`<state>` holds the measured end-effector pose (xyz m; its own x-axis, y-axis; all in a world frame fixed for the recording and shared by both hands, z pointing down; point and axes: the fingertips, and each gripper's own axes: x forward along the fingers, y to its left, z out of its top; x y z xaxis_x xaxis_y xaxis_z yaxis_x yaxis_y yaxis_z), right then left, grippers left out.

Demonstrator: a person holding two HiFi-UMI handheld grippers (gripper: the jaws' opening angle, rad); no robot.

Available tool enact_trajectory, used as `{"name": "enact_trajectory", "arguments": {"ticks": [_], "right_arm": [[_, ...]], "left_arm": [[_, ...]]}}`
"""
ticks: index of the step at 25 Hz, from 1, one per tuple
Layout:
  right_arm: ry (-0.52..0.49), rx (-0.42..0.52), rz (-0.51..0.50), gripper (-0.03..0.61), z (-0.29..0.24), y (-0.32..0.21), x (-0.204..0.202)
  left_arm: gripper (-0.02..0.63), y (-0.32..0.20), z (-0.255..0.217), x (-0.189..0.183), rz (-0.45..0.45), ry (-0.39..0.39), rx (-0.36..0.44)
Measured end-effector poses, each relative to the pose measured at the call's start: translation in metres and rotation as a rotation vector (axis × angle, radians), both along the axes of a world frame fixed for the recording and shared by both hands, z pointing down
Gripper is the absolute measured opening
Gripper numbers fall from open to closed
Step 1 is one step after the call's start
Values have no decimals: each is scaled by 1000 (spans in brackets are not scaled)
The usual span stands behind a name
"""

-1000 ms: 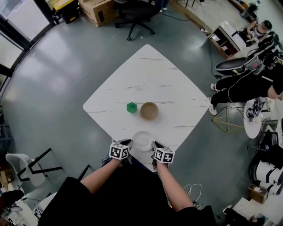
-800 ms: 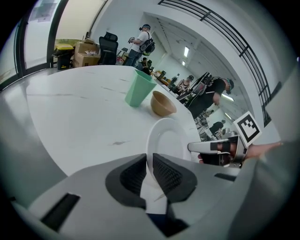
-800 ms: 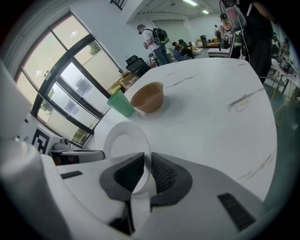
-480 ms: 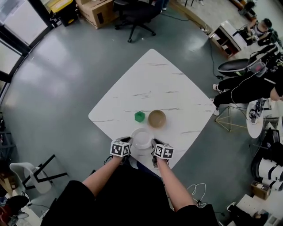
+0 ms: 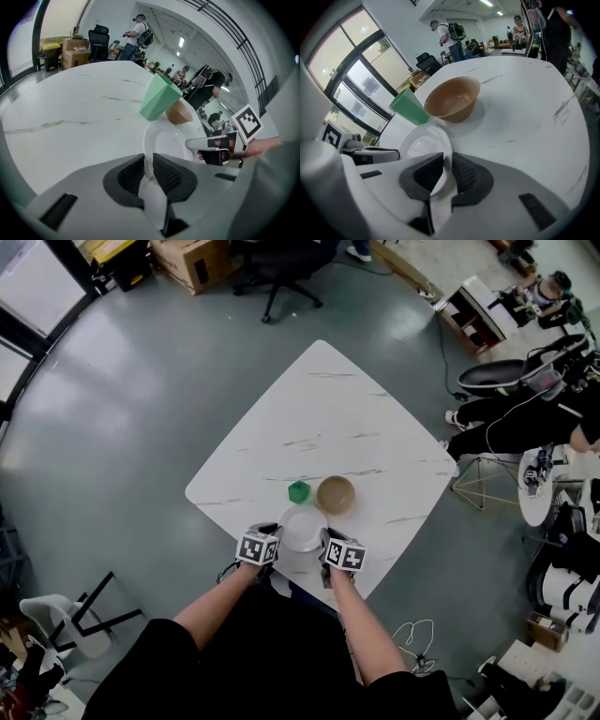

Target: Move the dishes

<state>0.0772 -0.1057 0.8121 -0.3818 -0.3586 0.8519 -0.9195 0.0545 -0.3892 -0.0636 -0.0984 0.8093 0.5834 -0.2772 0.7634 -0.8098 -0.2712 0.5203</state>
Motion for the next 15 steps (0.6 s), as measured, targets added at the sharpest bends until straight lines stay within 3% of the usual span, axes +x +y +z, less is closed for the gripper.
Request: {"name": "enact_trajectory", "arguments": {"ticks": [7,15], "right_arm": [[70,30,34,112,-8,3,11],[34,122,84,103,-50,26,0]], "left_arm": [[64,-3,-3,-7,33,-11,68],[64,7,-32,-30,-3,31,137]]}}
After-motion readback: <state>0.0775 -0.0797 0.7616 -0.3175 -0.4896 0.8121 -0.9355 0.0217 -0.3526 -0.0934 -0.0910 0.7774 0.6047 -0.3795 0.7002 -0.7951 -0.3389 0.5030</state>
